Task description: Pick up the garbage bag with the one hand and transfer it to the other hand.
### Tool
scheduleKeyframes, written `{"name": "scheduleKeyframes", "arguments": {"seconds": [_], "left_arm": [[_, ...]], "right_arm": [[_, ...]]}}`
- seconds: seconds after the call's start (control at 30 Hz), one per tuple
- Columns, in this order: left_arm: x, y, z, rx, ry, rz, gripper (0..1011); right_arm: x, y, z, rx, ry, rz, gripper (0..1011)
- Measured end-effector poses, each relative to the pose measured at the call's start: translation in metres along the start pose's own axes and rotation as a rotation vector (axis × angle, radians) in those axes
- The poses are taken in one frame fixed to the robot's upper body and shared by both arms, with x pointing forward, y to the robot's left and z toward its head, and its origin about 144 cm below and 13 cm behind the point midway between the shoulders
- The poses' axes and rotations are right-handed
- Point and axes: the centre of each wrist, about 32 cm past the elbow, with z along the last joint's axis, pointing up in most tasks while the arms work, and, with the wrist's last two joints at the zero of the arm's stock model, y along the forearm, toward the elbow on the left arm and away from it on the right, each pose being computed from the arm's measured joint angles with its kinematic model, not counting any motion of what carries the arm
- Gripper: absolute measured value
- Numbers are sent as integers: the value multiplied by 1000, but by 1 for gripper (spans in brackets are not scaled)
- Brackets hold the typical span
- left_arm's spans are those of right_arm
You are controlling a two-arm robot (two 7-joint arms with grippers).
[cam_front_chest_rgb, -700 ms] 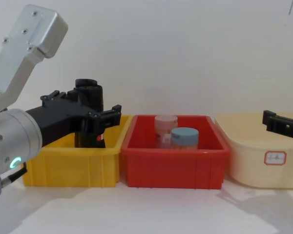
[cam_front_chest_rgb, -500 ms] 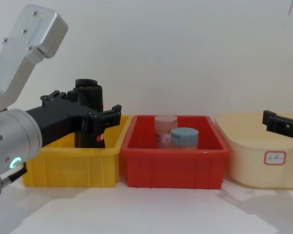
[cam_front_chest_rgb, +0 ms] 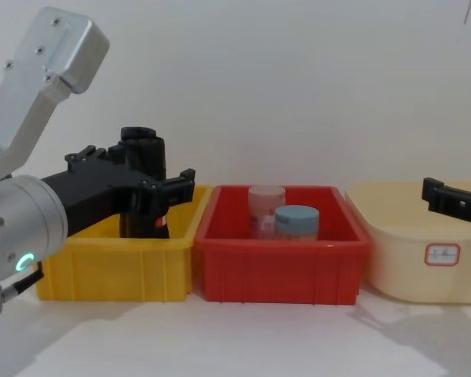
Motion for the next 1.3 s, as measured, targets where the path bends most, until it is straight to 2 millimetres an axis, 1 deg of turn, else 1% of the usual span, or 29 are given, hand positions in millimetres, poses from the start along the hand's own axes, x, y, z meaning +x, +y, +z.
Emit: {"name": "scheduleKeyframes", "arguments": {"seconds": [0.27, 0.8, 1.03, 1.3], "left_arm": [[1, 1, 0, -4, 8, 9, 1000], [10, 4, -6, -1, 102, 118, 1000], [16, -2, -9, 23, 126, 150, 1001], [21, -14, -11, 51, 144, 141, 1001]], "right_arm": [[0, 0, 0, 0, 0, 0, 1001], [0, 0, 0, 0, 0, 0, 1001], [0, 0, 0, 0, 0, 0, 1001], [0, 0, 0, 0, 0, 0, 1001]]}}
